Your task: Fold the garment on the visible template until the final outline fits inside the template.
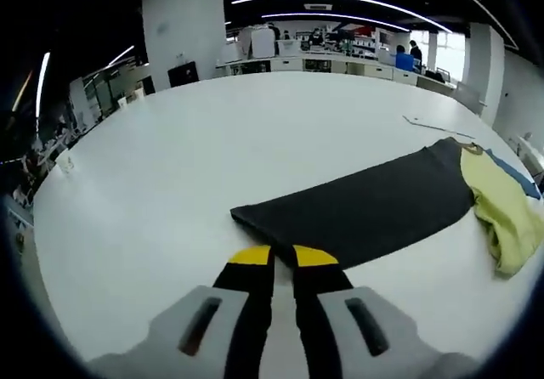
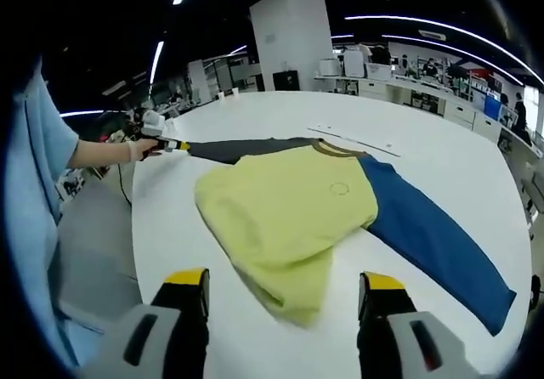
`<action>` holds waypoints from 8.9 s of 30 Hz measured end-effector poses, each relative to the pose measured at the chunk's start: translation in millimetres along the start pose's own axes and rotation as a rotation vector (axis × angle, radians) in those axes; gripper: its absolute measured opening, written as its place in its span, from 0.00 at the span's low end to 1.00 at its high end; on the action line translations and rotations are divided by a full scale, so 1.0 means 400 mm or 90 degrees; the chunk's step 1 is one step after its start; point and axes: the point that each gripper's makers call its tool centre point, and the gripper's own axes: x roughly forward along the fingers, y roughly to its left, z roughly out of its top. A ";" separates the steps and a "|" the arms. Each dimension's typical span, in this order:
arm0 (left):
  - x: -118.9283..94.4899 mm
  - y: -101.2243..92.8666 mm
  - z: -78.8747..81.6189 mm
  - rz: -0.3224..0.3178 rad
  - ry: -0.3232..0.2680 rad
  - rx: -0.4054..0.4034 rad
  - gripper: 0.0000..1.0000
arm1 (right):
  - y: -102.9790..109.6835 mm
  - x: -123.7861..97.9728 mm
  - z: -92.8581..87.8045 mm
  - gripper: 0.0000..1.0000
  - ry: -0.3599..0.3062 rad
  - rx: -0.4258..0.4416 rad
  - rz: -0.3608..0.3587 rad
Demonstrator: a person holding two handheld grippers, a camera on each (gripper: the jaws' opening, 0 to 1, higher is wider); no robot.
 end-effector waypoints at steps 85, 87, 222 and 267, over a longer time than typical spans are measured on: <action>-0.232 -0.645 -0.105 -0.554 0.004 0.077 0.39 | -0.041 0.059 -0.093 0.38 0.025 0.050 -0.027; -0.234 -0.647 -0.108 -0.555 0.008 0.078 0.36 | -0.031 0.066 -0.099 0.35 0.036 0.043 -0.027; -0.235 -0.628 -0.135 -0.536 0.032 -0.008 0.25 | 0.041 -0.001 -0.144 0.00 -0.014 0.507 0.004; -0.235 -0.712 0.074 -0.592 -0.037 -0.022 0.00 | 0.000 -0.012 -0.137 0.00 -0.025 0.499 -0.016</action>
